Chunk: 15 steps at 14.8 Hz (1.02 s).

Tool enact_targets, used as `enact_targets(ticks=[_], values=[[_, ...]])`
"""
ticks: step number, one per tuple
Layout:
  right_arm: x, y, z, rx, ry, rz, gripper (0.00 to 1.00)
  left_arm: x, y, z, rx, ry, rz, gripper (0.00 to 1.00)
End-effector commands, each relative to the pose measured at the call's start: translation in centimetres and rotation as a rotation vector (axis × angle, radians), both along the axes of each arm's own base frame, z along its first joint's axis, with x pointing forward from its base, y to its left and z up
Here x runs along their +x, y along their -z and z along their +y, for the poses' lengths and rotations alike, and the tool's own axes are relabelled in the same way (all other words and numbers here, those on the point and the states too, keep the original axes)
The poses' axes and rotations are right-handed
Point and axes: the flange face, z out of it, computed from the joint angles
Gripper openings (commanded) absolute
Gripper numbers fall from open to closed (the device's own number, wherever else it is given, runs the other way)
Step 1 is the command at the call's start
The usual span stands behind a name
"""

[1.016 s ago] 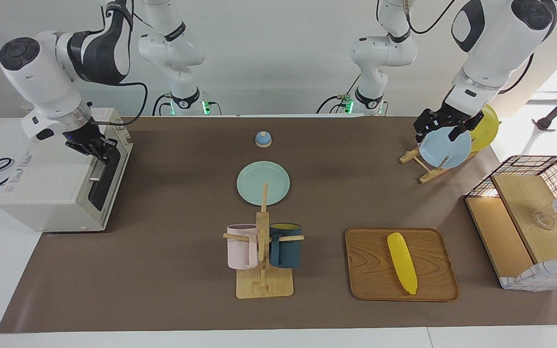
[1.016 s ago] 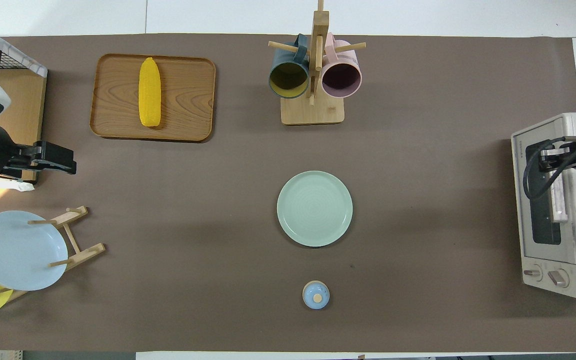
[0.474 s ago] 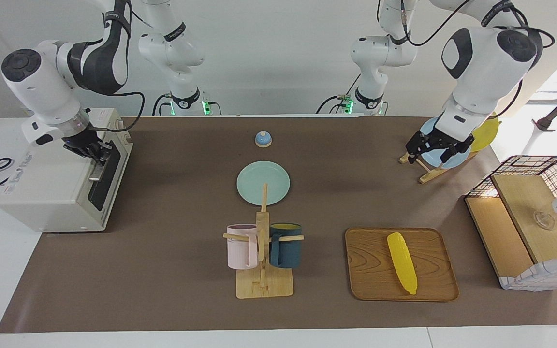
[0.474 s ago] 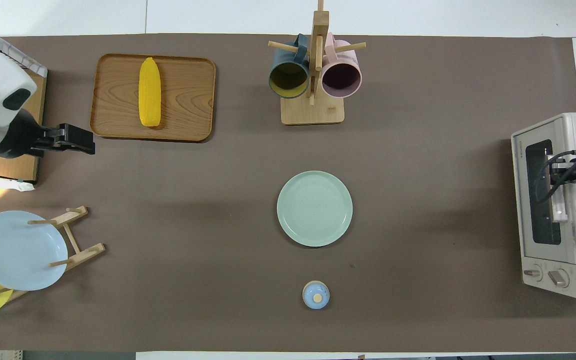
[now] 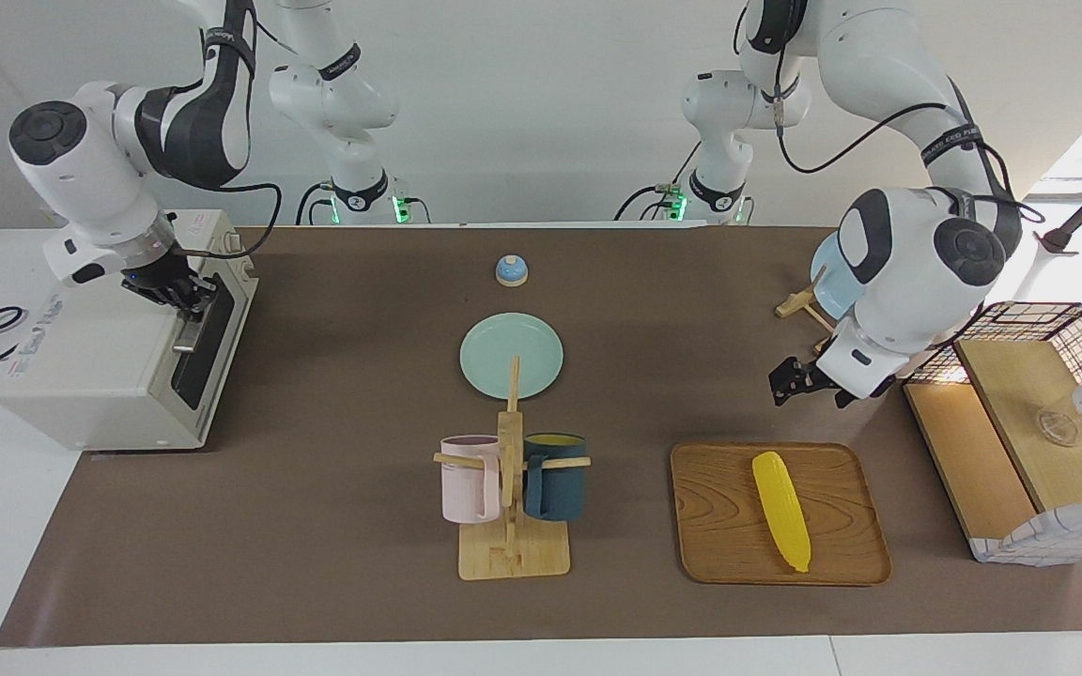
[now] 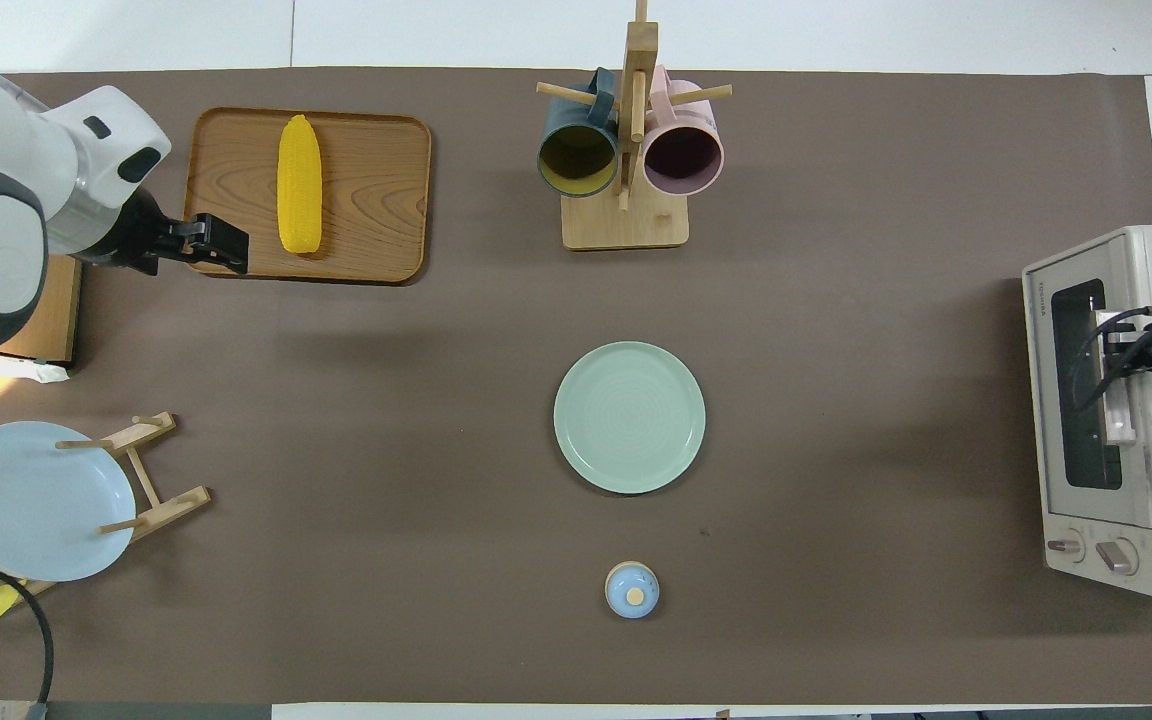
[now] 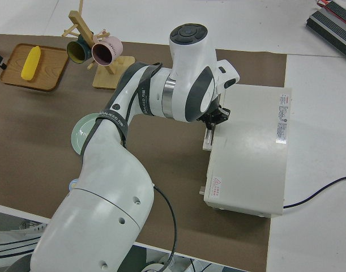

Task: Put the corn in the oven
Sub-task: 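Reach the left gripper down to the yellow corn on the tray, then close the left gripper on the yellow corn and lift it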

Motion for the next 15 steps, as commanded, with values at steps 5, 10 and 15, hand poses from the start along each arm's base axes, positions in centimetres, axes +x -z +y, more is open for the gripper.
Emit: enact_targets(ticks=[5, 10, 15], values=[[-1.0, 3.2, 2.6, -0.002, -0.010, -0.008, 0.00, 6.1, 7.4, -2.2, -0.029, 0.031, -0.080, 1.00], [-0.6, 6.2, 5.9, 0.034, -0.045, -0.051, 0.00, 7.6, 11.0, -2.5, -0.018, 0.038, -0.087, 1.00], [0.5, 9.9, 8.4, 0.043, -0.030, -0.052, 0.00, 7.7, 11.0, -2.4, 0.001, 0.072, -0.094, 0.89]])
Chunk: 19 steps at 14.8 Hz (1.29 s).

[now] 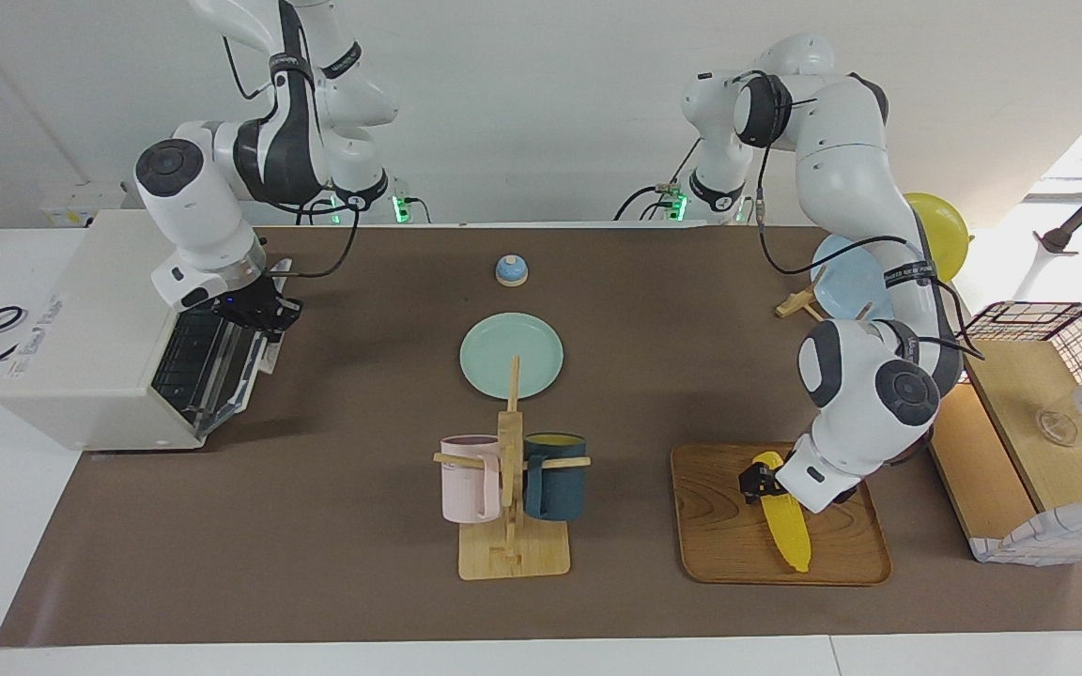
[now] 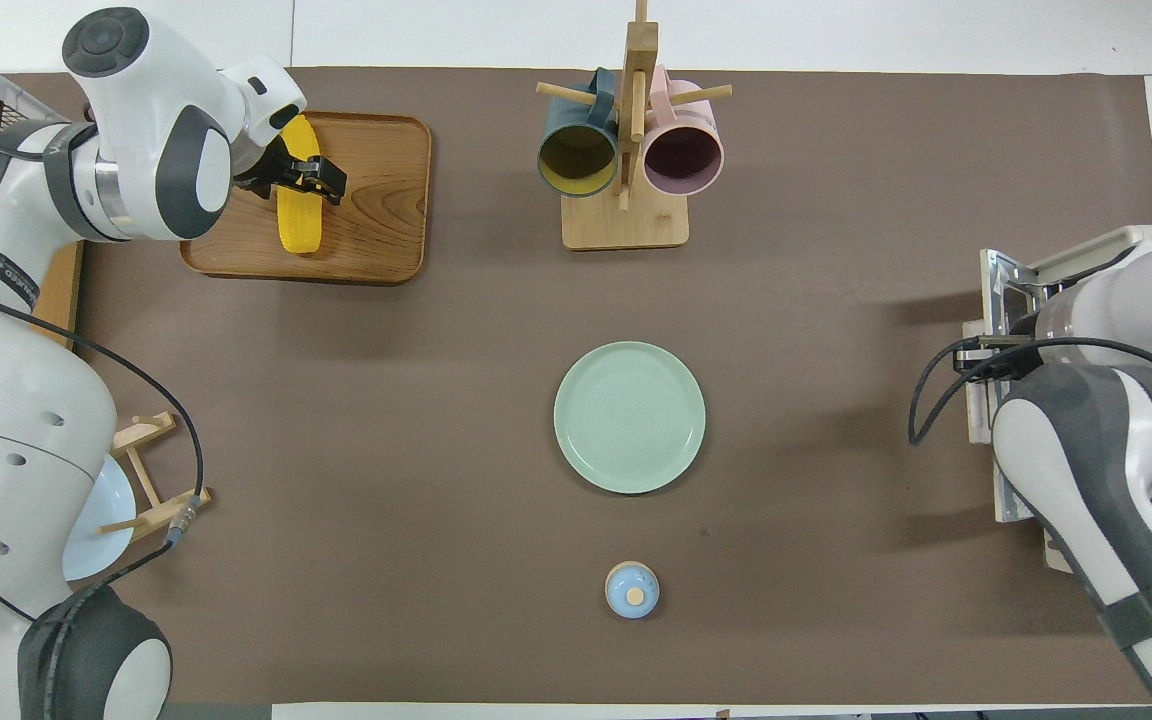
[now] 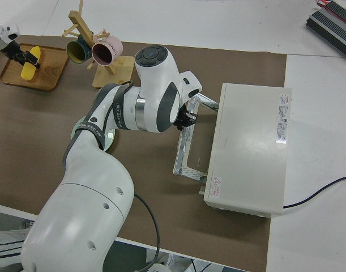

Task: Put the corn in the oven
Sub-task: 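Close the left gripper on the yellow corn and lift it, then carry the corn with the left gripper and set it on the green plate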

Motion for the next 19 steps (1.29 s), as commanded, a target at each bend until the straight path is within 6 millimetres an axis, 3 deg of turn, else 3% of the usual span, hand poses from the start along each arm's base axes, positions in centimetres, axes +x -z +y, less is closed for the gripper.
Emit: enact_targets(ticks=[1, 2, 4, 5, 9, 13, 16, 19], values=[[0.7, 3.8, -1.8, -0.006, 0.023, -0.012, 0.00, 0.6, -0.1, 0.0, 0.019, 0.019, -0.019, 0.70], [0.5, 4.4, -1.6, -0.005, 0.021, -0.035, 0.00, 0.6, -0.1, 0.0, 0.020, 0.020, -0.018, 0.51], [-0.4, 6.3, -1.2, -0.003, 0.014, -0.055, 0.00, 0.6, -0.2, 0.2, 0.021, 0.017, -0.010, 0.05], [-0.6, 7.3, -1.2, -0.002, 0.019, -0.060, 0.00, 0.5, -0.2, -0.1, 0.015, 0.016, -0.009, 0.00], [-0.4, 9.6, -1.0, 0.008, 0.025, -0.053, 0.00, -0.1, -1.7, 0.2, -0.024, -0.010, 0.038, 0.00], [-0.3, 10.7, 1.0, 0.034, 0.039, -0.045, 0.00, -2.1, -11.3, -1.2, -0.112, -0.130, 0.023, 0.00], [0.3, 10.3, 3.5, 0.047, 0.033, -0.053, 0.00, -6.1, -15.8, -3.7, -0.107, -0.162, 0.066, 0.00], [2.0, 7.4, 6.5, 0.050, 0.031, -0.062, 0.00, -11.5, -16.8, -7.7, -0.084, -0.242, 0.119, 0.00]])
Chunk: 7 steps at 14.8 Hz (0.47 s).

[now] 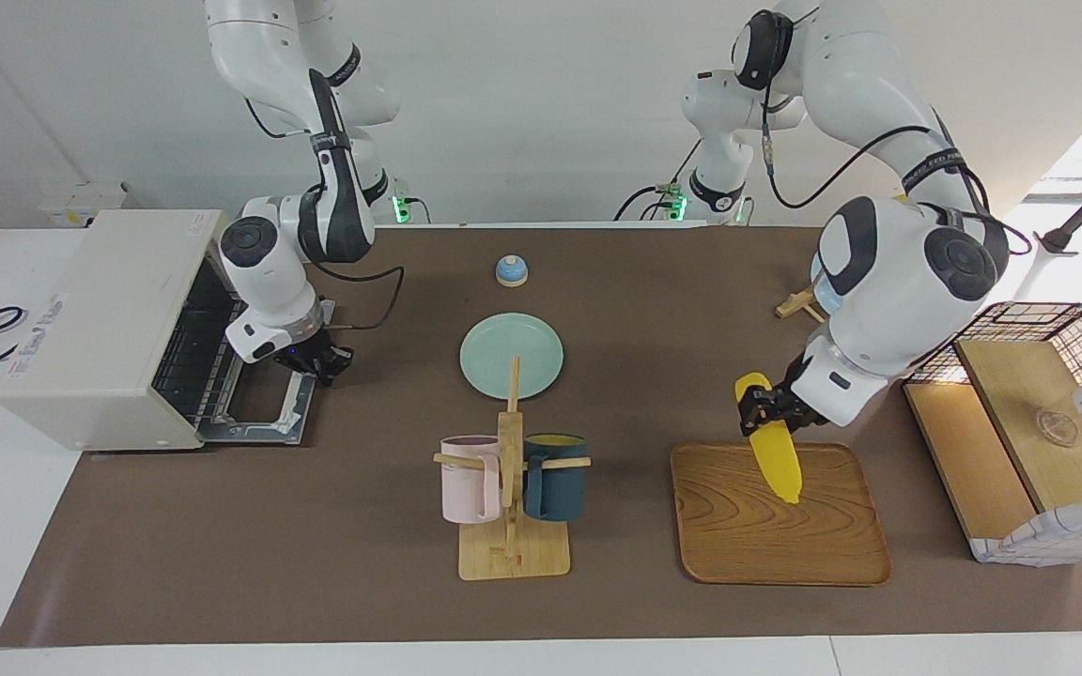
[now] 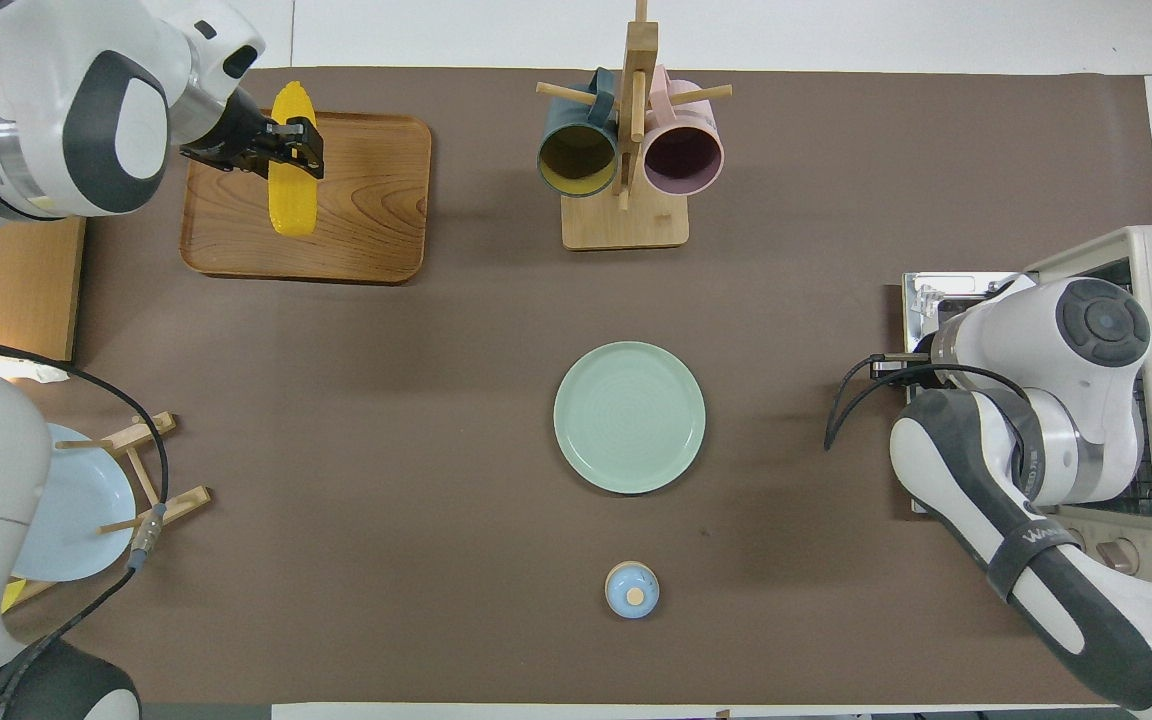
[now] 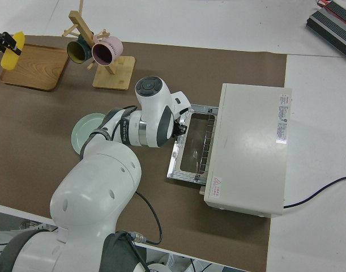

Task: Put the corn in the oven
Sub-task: 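Carry the corn with the left gripper and set it on the green plate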

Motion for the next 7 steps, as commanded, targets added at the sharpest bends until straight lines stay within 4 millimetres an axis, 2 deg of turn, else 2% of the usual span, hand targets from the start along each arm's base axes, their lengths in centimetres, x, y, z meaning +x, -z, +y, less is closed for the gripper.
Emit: enact_targets(ticks=[1, 2, 3, 4, 7], values=[[1.7, -3.2, 1.8, 0.019, 0.012, 0.012, 0.00, -5.7, -0.1, -3.1, 0.014, -0.057, 0.052, 0.00], [1.9, -4.4, 2.0, 0.018, 0.007, 0.020, 0.25, -7.1, -0.3, -4.8, 0.012, -0.056, 0.061, 0.00], [2.0, -6.4, 2.1, 0.019, 0.005, 0.008, 0.56, -8.6, -0.1, -6.9, 0.010, -0.074, 0.082, 0.00], [1.8, -7.7, 2.1, 0.020, 0.000, 0.002, 1.00, -10.1, 0.5, -8.9, 0.013, -0.083, 0.092, 0.00], [0.8, -9.0, 2.0, 0.016, -0.013, 0.046, 1.00, -15.2, 3.1, -14.9, -0.016, -0.134, 0.019, 0.00]])
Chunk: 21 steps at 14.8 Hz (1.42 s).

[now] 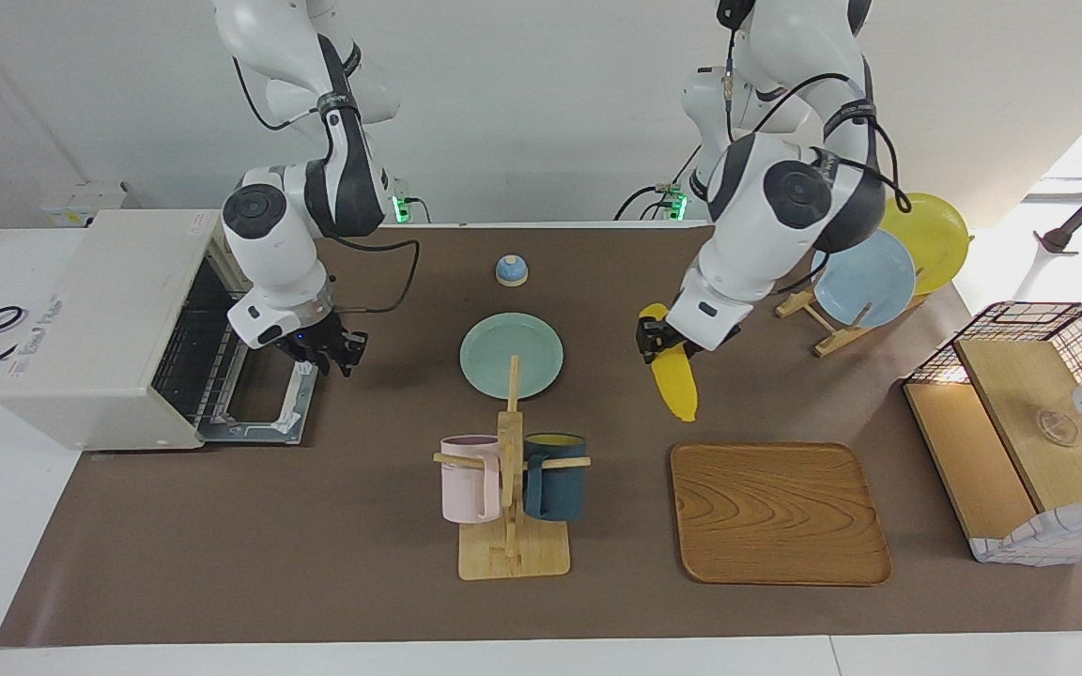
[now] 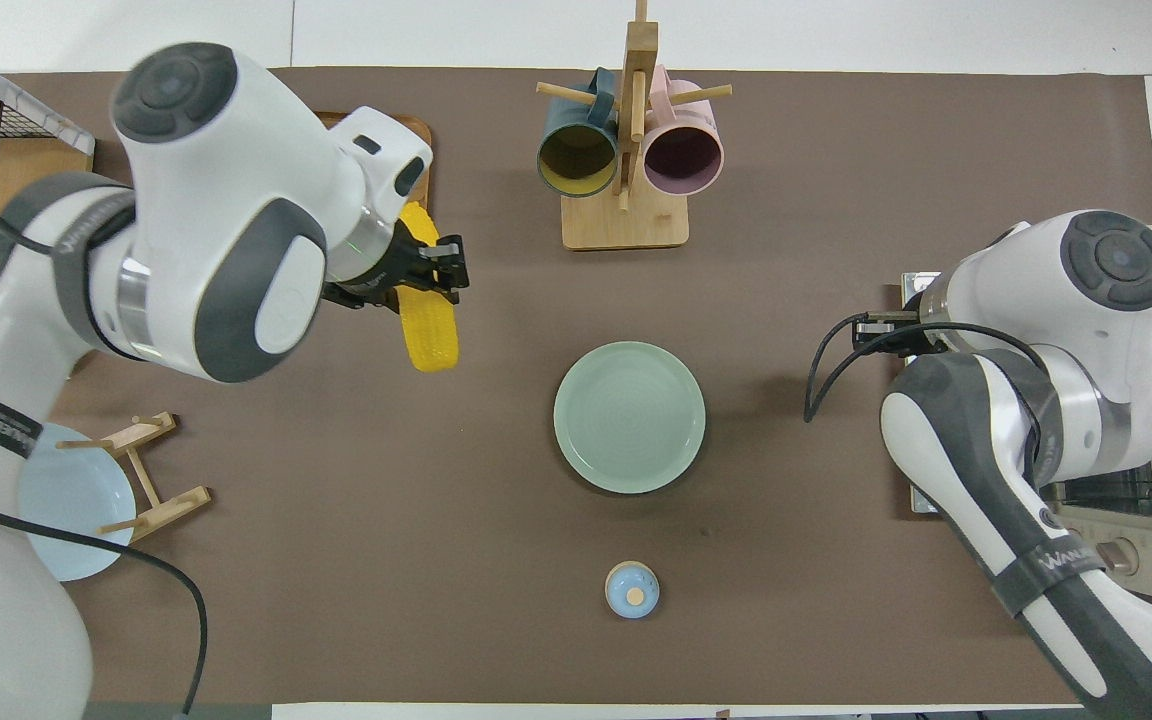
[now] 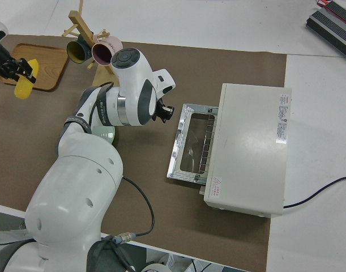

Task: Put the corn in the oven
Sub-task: 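Carry the corn with the left gripper and set it on the green plate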

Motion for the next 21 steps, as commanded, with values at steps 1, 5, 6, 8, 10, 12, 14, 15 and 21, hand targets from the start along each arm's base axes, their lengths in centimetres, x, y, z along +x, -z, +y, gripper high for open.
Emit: enact_targets(ticks=[1, 5, 6, 8, 10, 12, 14, 15, 21], values=[[-1.1, -1.9, -0.2, 0.023, -0.018, 0.011, 1.00, -6.3, 2.7, -4.3, -0.040, -0.087, -0.072, 0.00], [-0.9, -9.4, -0.4, 0.027, -0.098, -0.006, 1.00, -10.7, 4.4, -10.4, -0.102, -0.132, -0.133, 0.00], [-0.7, -11.0, -0.4, 0.026, -0.098, 0.025, 1.00, -11.2, 5.8, -11.6, -0.107, -0.129, -0.138, 0.00], [-0.7, -12.1, -0.6, 0.025, -0.097, 0.044, 1.00, -11.6, 8.5, -13.6, -0.116, -0.132, -0.146, 0.00], [-0.7, -12.0, -0.3, 0.027, -0.100, 0.042, 1.00, -12.0, 11.1, -15.1, -0.125, -0.133, -0.159, 0.00], [-0.7, -11.9, -0.1, 0.037, -0.097, 0.040, 1.00, -12.8, 13.5, -16.5, -0.126, -0.119, -0.163, 0.00], [-0.6, -11.8, 0.0, 0.065, -0.087, 0.035, 1.00, -12.8, 14.2, -16.6, -0.124, -0.114, -0.164, 0.00], [-0.6, -11.9, -0.1, 0.067, -0.087, 0.032, 1.00, -12.8, 14.2, -16.6, -0.123, -0.114, -0.163, 0.00], [-0.6, -11.8, 0.0, 0.070, -0.084, 0.029, 1.00, -13.6, 14.9, -16.3, -0.097, -0.092, -0.145, 0.10]])
